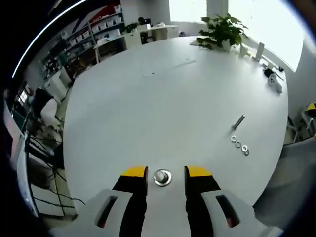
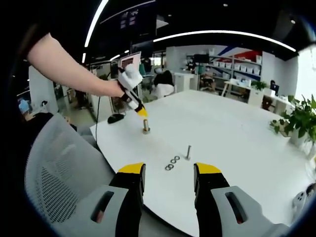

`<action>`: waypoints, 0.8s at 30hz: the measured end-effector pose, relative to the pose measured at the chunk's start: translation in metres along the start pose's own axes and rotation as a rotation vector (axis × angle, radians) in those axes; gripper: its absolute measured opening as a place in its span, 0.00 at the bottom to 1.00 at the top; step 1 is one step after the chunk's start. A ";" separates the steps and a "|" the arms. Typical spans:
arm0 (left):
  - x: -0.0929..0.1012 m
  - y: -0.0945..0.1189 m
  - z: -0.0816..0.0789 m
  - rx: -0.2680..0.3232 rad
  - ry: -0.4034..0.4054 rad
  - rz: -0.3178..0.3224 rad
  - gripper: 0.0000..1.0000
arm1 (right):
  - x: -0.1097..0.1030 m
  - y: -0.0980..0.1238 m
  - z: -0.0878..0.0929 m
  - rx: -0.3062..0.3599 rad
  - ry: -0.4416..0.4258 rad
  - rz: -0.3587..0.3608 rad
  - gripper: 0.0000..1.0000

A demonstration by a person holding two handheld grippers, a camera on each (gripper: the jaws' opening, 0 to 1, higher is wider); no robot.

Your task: Place the washer onto the threaded stud by aligning its center hole with the stud, sliding it down to the base, and recovering from edge contact or off-axis alignment until the washer reaches the visible bottom stop.

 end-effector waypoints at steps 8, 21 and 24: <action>0.011 0.025 0.005 0.102 -0.008 -0.017 0.28 | -0.001 0.000 0.000 0.000 0.006 0.002 0.41; 0.041 0.049 0.029 0.204 0.002 0.017 0.30 | -0.003 -0.001 0.001 -0.010 0.002 -0.015 0.41; 0.049 0.056 0.035 0.239 0.007 0.023 0.30 | -0.003 -0.001 0.002 -0.011 0.000 -0.016 0.41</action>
Point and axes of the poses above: the point that each gripper's makers call its tool centre point, and the gripper's own axes: y roughly backward along the fingers, x roughly to its right, z roughly out of its underside, the point moved 6 cm from there along y, roughly backward along the fingers, and after that the axes turned 14 degrees about -x, right-handed, at the moved point
